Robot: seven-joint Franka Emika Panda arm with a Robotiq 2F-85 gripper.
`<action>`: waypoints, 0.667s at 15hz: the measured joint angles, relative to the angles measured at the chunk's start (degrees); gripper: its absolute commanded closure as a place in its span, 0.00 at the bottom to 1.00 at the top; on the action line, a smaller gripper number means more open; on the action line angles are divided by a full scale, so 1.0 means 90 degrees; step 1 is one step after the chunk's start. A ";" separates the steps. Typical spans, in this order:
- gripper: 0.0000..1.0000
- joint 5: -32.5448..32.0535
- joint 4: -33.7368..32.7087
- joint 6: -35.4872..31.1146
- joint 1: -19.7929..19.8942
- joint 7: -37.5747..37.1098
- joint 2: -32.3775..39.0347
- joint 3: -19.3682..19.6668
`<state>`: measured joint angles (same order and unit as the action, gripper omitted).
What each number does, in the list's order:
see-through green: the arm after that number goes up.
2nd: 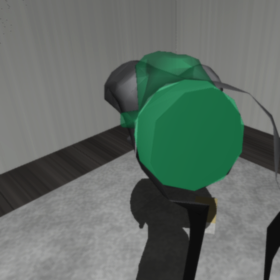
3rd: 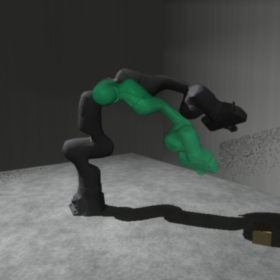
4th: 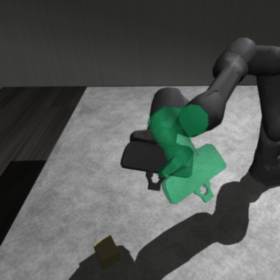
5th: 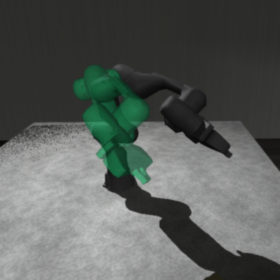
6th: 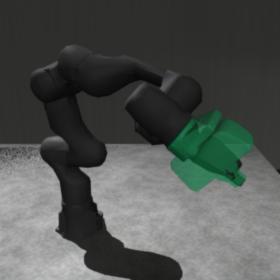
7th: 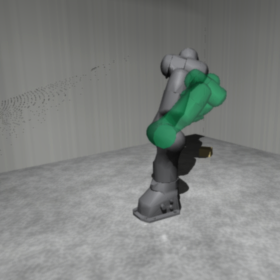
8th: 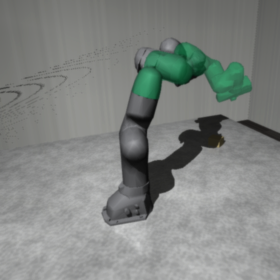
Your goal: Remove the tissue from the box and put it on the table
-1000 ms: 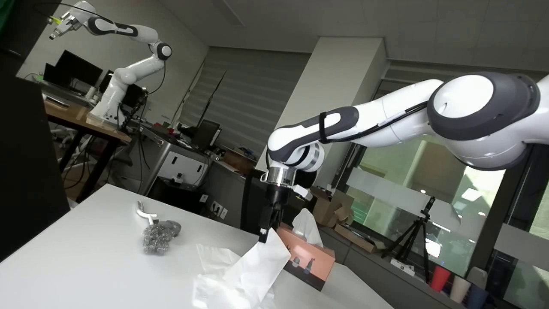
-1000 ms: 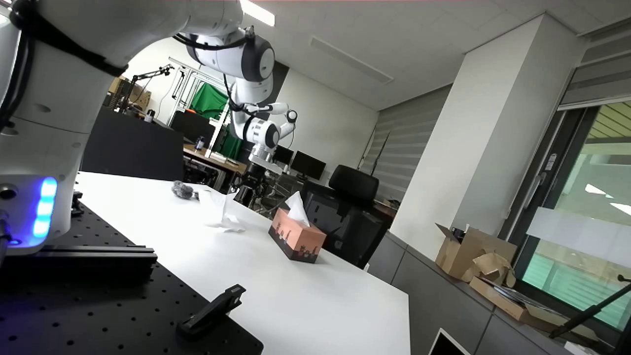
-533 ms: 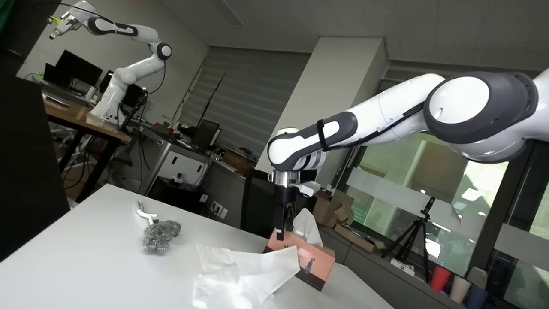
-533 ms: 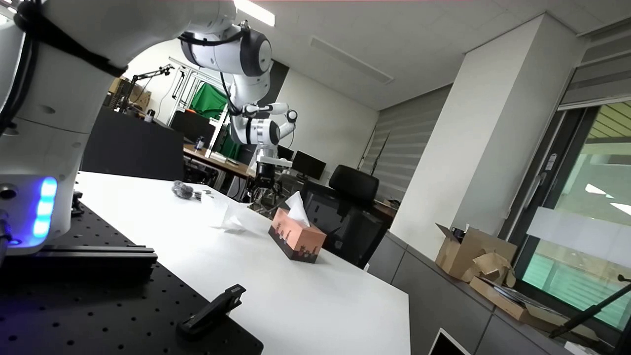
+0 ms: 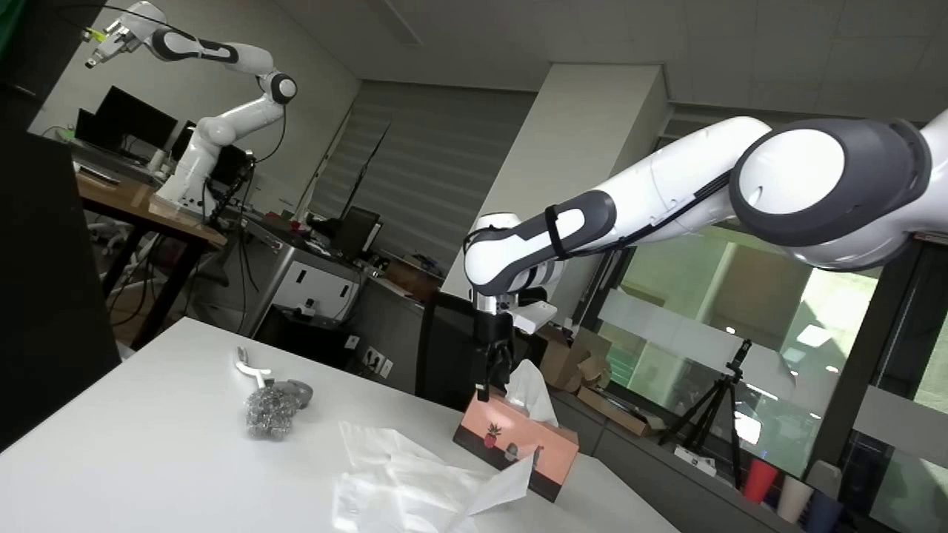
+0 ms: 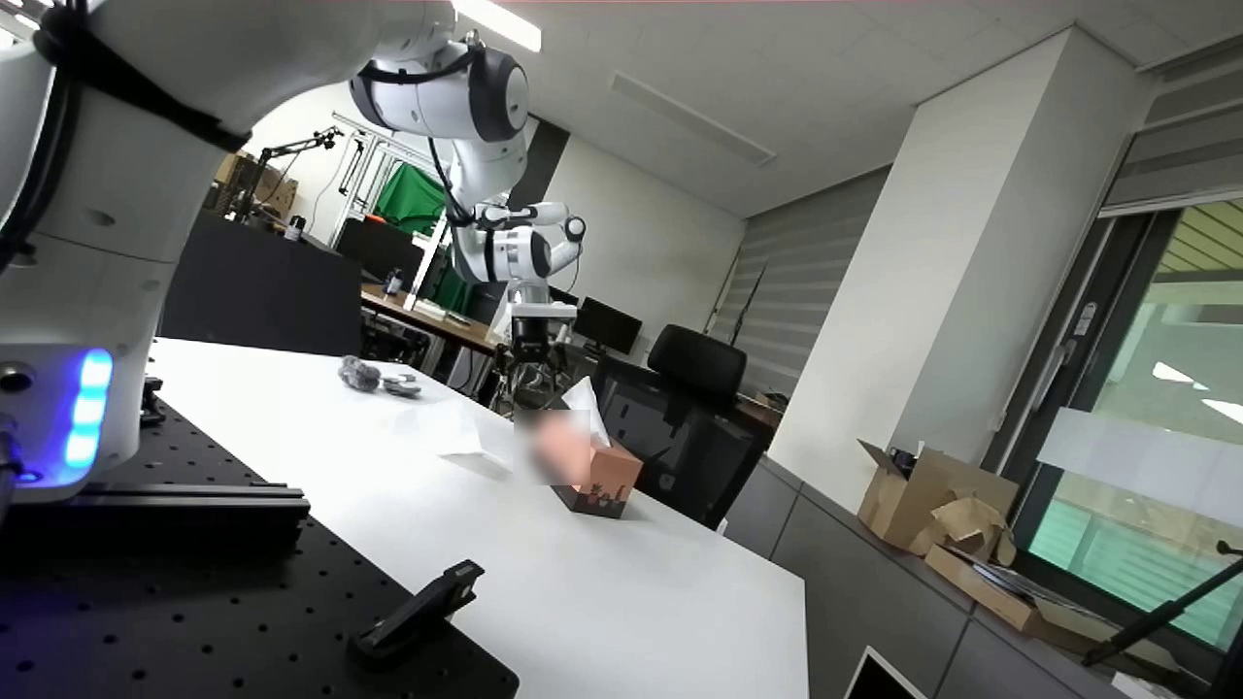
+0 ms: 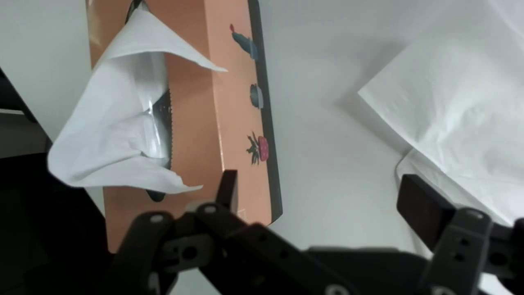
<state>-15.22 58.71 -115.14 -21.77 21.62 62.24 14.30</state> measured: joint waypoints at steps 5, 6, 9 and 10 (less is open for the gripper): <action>0.00 0.0863 0.0001 0.0777 0.0060 0.0261 -0.0339 -0.0395; 0.00 0.1052 0.0001 0.1027 0.0084 0.0405 -0.0439 -0.0510; 0.00 0.1222 0.0014 0.1359 0.0114 0.0593 -0.0647 -0.0683; 0.00 0.1226 0.0015 0.1368 0.0127 0.0609 -0.0653 -0.0700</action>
<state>-4.19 58.84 -102.83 -20.63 27.10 56.37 8.00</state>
